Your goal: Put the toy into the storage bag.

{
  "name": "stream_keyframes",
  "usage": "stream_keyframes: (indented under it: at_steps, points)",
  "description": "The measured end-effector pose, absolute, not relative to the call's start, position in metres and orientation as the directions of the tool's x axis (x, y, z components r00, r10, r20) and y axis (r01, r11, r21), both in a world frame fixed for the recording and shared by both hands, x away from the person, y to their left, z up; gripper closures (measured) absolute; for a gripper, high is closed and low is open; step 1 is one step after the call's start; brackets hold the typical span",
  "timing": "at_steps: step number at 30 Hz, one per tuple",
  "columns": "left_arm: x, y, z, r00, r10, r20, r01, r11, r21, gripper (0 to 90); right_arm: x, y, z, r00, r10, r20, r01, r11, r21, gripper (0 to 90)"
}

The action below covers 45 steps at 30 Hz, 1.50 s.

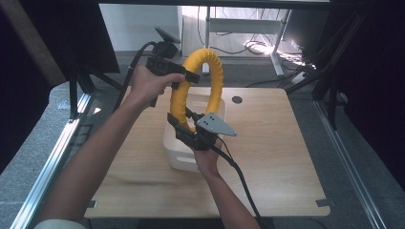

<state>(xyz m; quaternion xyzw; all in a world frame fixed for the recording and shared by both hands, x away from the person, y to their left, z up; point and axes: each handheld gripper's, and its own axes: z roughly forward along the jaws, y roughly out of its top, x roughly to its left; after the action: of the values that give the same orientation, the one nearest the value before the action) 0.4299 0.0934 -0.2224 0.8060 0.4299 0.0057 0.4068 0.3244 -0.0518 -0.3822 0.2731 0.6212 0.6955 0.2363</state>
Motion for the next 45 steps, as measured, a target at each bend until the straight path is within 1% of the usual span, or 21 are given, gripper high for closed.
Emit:
stream_keyframes:
  at_steps: [8, 9, 11, 18, 22, 24, 26, 28, 29, 30, 31, 32, 34, 45]
  points:
    - [0.432, 0.088, -0.219, 0.627, 0.702, -0.338, 0.687, -0.294, 0.664, 48.8, 0.324, -0.055, -0.381, -0.738, 0.669, 0.084, 0.002, -0.122, 0.993, 47.0]
    - [0.432, 0.087, -0.218, 0.624, 0.705, -0.336, 0.686, -0.288, 0.669, 48.8, 0.322, -0.056, -0.381, -0.741, 0.666, 0.084, 0.001, -0.125, 0.992, 45.3]
    - [0.433, 0.086, -0.217, 0.623, 0.708, -0.334, 0.684, -0.286, 0.671, 48.9, 0.321, -0.056, -0.382, -0.746, 0.662, 0.072, -0.013, -0.123, 0.992, 43.5]
    - [0.434, 0.086, -0.208, 0.624, 0.713, -0.320, 0.668, -0.273, 0.693, 49.2, 0.308, -0.064, -0.384, -0.757, 0.652, 0.042, -0.040, -0.110, 0.993, 41.5]
    - [0.433, 0.086, -0.204, 0.629, 0.707, -0.322, 0.664, -0.274, 0.696, 49.1, 0.301, -0.069, -0.384, -0.764, 0.645, 0.012, -0.048, -0.075, 0.996, 41.3]
    - [0.431, 0.087, -0.201, 0.635, 0.704, -0.319, 0.659, -0.277, 0.699, 49.1, 0.294, -0.079, -0.386, -0.775, 0.630, -0.034, -0.054, -0.013, 0.998, 40.4]
    - [0.430, 0.088, -0.200, 0.636, 0.704, -0.315, 0.657, -0.281, 0.699, 49.2, 0.289, -0.087, -0.387, -0.781, 0.622, -0.053, -0.054, 0.018, 0.998, 40.2]
    - [0.429, 0.088, -0.200, 0.636, 0.705, -0.314, 0.657, -0.282, 0.699, 49.1, 0.286, -0.094, -0.388, -0.789, 0.613, -0.049, -0.041, 0.027, 0.999, 40.2]
    - [0.429, 0.089, -0.200, 0.640, 0.703, -0.309, 0.655, -0.290, 0.698, 49.2, 0.283, -0.107, -0.390, -0.793, 0.607, -0.041, -0.023, 0.037, 0.999, 40.3]
    - [0.429, 0.089, -0.200, 0.640, 0.703, -0.309, 0.655, -0.290, 0.698, 49.2, 0.283, -0.107, -0.390, -0.793, 0.607, -0.041, -0.023, 0.037, 0.999, 40.3]
    - [0.429, 0.088, -0.200, 0.643, 0.700, -0.310, 0.654, -0.291, 0.698, 49.2, 0.282, -0.120, -0.392, -0.800, 0.600, -0.006, 0.013, 0.028, 1.000, 40.4]
    - [0.429, 0.088, -0.200, 0.643, 0.700, -0.310, 0.654, -0.291, 0.698, 49.2, 0.282, -0.120, -0.392, -0.800, 0.600, -0.006, 0.013, 0.028, 1.000, 40.4]
    - [0.429, 0.088, -0.200, 0.646, 0.697, -0.313, 0.653, -0.291, 0.699, 49.1, 0.282, -0.135, -0.396, -0.794, 0.608, 0.020, 0.046, 0.027, 0.999, 40.8]
    - [0.425, 0.094, -0.197, 0.652, 0.696, -0.300, 0.641, -0.296, 0.708, 49.1, 0.285, -0.174, -0.415, -0.760, 0.648, 0.047, 0.099, 0.044, 0.994, 41.1]
